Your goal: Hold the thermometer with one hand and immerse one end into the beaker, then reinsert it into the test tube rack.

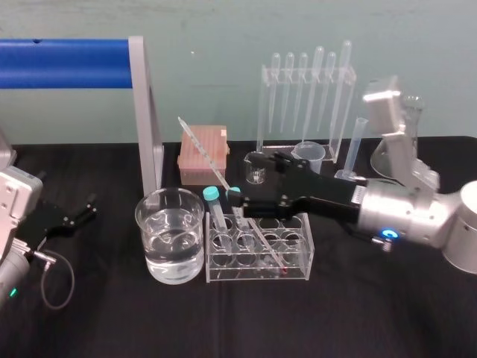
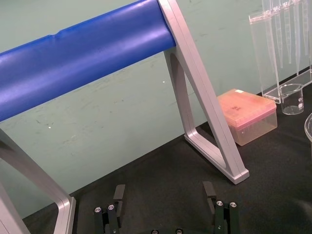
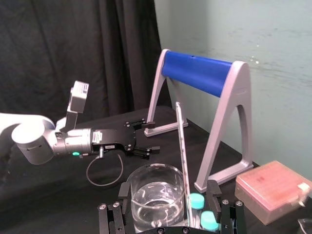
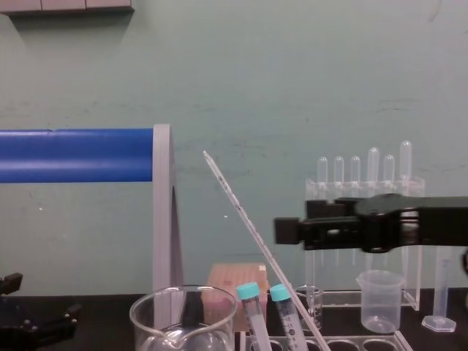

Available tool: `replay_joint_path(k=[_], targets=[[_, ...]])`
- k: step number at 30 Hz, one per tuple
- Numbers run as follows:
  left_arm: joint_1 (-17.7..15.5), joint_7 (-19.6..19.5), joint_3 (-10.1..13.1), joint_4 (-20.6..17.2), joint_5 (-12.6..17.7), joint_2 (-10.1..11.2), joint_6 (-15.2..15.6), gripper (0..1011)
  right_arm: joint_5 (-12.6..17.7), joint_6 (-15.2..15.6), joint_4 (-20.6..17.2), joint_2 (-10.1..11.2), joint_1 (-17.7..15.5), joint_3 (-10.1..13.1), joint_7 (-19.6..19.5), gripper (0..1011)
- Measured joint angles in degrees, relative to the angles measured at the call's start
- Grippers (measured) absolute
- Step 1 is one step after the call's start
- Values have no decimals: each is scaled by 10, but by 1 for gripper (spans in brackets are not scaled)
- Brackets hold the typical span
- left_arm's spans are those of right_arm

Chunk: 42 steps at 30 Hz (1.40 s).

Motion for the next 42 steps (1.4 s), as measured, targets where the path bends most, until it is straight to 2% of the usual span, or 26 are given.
replay_joint_path(k=[2, 3, 5, 9, 19, 31, 37, 41, 42], targets=[[0, 0, 0, 0, 0, 0, 0, 1008, -12, -1, 21, -14, 22, -15, 3, 1003], [0, 0, 0, 0, 0, 0, 0, 1008, -12, -1, 21, -14, 22, -15, 3, 1003], [0, 0, 0, 0, 0, 0, 0, 1008, -26, -4, 48, -32, 47, -31, 4, 1003], [0, 0, 0, 0, 0, 0, 0, 1008, -39, -6, 76, -53, 72, -47, 6, 1003], [0, 0, 0, 0, 0, 0, 0, 1008, -67, -1, 123, -87, 106, -72, 1, 1003], [0, 0, 0, 0, 0, 0, 0, 1008, -74, -1, 128, -92, 108, -74, -5, 1002], [0, 0, 0, 0, 0, 0, 0, 1008, -74, -1, 127, -92, 108, -73, -5, 907], [0, 0, 0, 0, 0, 0, 0, 1008, -73, -1, 127, -92, 108, -73, -5, 763], [0, 0, 0, 0, 0, 0, 0, 1008, -73, -1, 127, -92, 108, -73, -5, 763]])
